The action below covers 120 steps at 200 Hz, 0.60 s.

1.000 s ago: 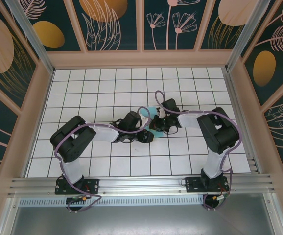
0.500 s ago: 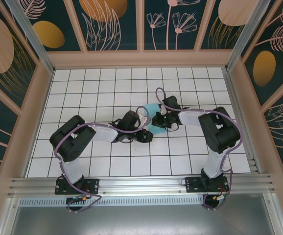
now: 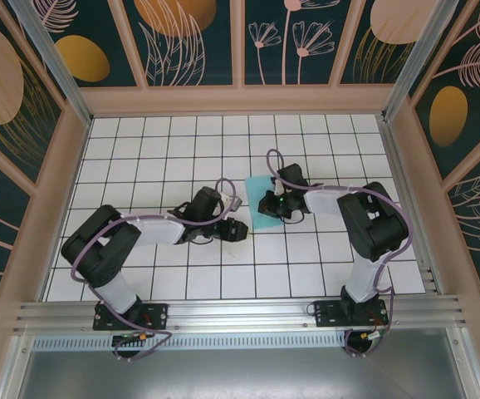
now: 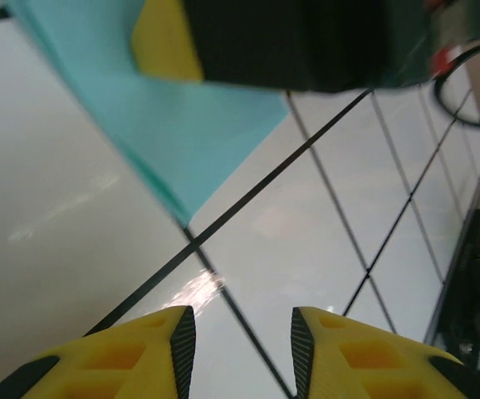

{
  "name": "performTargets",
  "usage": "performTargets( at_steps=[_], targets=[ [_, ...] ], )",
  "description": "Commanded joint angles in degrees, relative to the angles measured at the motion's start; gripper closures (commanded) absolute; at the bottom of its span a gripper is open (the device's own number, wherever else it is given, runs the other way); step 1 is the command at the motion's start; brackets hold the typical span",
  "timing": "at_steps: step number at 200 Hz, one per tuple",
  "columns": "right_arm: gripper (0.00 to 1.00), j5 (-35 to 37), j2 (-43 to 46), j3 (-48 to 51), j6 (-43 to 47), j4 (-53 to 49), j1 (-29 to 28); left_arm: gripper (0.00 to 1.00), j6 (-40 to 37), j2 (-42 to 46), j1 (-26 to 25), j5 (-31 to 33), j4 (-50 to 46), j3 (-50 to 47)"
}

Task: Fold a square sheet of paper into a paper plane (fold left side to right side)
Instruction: Fold the triangle a second time at the center of the table.

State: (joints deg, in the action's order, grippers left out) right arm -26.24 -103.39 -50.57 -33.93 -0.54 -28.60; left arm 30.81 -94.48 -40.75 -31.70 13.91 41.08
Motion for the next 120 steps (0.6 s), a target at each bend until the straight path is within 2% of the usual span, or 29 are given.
performTargets(
  at_steps=[1, 69, 120],
  targets=[
    [0.90, -1.68, 0.87, 2.19, -4.38, -0.55, -1.45, 0.63, 2.01, -0.24, -0.03, -3.90, 1.18, 2.11],
    [0.90, -1.35, 0.41, 1.00, -5.31, -1.19, -1.90, 0.63, 2.47, -9.94, -0.23, -8.11, 4.71, 8.32],
    [0.89, -2.47, 0.33, 0.65, -5.33, -1.04, -1.90, 0.63, 0.21, -13.95, -0.29, -3.48, 1.26, 10.62]
  ],
)
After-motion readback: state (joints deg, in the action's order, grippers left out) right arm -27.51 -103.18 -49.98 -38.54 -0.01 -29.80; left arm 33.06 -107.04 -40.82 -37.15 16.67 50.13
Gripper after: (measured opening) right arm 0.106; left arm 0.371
